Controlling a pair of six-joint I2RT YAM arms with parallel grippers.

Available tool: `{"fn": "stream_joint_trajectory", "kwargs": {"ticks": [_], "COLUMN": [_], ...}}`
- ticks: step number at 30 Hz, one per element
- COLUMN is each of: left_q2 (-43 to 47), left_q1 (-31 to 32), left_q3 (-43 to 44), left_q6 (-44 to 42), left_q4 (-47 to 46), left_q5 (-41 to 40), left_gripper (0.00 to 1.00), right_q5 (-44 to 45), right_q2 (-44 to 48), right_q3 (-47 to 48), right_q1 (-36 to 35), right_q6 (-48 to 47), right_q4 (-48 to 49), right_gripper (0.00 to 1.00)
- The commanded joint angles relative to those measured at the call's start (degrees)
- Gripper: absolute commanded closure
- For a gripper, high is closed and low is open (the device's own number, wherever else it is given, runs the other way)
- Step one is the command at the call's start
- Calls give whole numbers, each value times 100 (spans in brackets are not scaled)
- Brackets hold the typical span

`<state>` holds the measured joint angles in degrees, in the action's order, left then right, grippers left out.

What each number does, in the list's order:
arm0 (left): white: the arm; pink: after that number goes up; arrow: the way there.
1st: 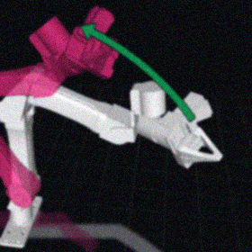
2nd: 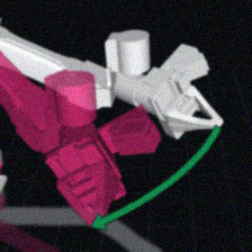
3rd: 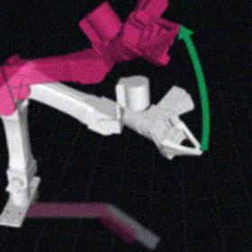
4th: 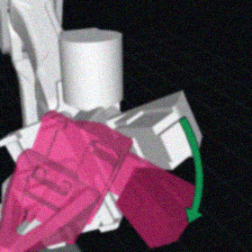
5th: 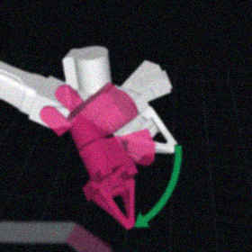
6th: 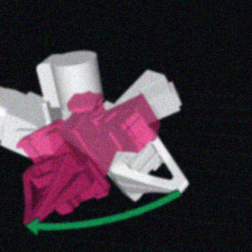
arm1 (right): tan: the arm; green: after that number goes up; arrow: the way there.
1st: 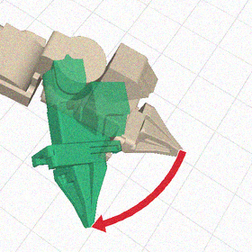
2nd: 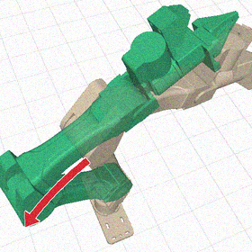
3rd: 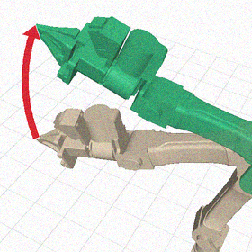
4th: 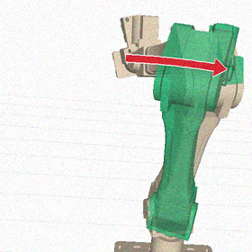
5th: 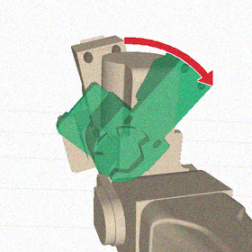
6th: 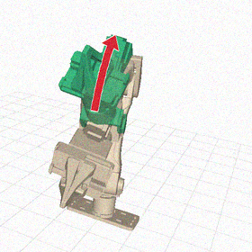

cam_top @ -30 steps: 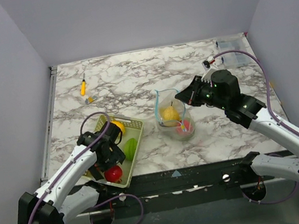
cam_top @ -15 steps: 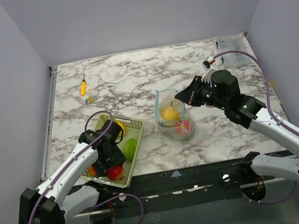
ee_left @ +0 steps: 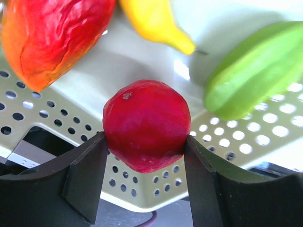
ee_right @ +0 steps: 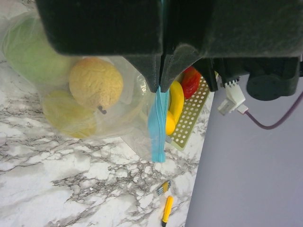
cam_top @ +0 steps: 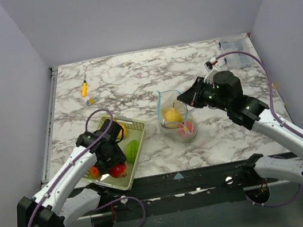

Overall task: Place the food in the zip-top bag and seal the zipper
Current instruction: Pick up the fake fruit from the bin, then place the fake fruit in the zipper food storage bag.

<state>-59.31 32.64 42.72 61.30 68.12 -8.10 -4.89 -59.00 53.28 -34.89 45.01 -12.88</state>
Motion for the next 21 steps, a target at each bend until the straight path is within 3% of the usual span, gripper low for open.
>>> {"fn": "stream_joint_trajectory", "kwargs": {"ticks": [1, 6, 12, 21], "left_q2": [532, 1423, 2224, 830], "left_q1": [2, -9, -7, 99], "left_q3": [474, 634, 336, 696], "left_q6": [-430, -1246, -2024, -1685], "left_q4": [-219, -1242, -3984, -6044], "left_q5": [-66, 641, 2730, 3805], "left_gripper": [88, 99, 100, 100], "right_q5": [21, 56, 6, -55], "right_q2": [-56, -30, -47, 10], "right_q3": [-21, -3, 57, 140], "right_q1": [-31, -35, -34, -30], "right_q6": [16, -6, -4, 32], "right_q4": [129, 92, 76, 48], "right_gripper": [99, 100, 99, 99]}}
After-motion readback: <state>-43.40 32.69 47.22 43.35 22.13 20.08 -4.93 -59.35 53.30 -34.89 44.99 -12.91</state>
